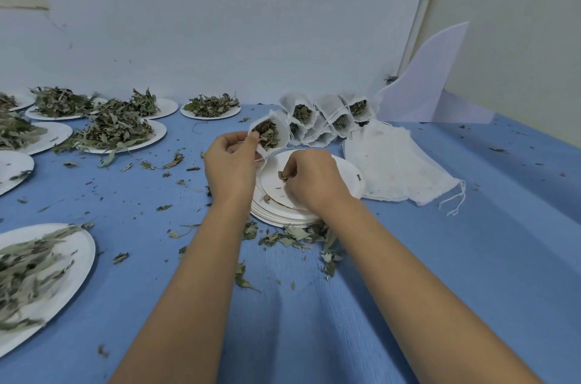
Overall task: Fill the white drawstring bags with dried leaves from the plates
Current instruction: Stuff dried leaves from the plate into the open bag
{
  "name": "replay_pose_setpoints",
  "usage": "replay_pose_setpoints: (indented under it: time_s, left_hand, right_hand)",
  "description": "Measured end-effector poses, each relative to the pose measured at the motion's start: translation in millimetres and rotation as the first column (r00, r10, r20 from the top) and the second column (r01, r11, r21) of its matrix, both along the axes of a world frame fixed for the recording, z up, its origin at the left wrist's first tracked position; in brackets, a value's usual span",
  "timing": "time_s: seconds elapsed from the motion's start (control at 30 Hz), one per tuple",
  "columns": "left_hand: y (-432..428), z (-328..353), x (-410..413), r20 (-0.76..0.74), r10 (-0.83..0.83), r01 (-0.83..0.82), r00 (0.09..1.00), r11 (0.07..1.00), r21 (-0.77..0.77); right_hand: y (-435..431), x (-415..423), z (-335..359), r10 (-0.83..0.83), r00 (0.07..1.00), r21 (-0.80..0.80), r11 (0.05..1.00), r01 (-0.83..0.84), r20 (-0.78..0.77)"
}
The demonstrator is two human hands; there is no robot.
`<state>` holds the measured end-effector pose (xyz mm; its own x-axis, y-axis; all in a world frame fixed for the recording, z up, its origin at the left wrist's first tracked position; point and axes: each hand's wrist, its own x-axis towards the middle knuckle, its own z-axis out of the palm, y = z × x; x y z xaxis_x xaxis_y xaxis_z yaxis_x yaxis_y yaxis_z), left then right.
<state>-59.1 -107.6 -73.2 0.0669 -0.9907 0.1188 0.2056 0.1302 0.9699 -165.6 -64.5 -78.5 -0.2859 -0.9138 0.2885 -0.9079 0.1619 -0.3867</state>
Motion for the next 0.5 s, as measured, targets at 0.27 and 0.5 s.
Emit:
replay_pose_setpoints:
  time_s: [0.27, 0.5]
  left_hand:
    - [1.9, -0.3, -4.4, 0.055, 0.016, -0.013, 0.998, 0.998, -0.055]
    - [9.0, 0.4, -6.8, 0.154, -0.005, 0.021, 0.988, 0.995, -0.101]
  right_hand:
    - [16.5, -18.0, 37.8, 0.057, 0.798, -0.107, 0.994, 0.01, 0.6]
    - [21.2, -11.7, 58.5, 0.129, 0.618, -0.184, 0.983, 0.025, 0.775]
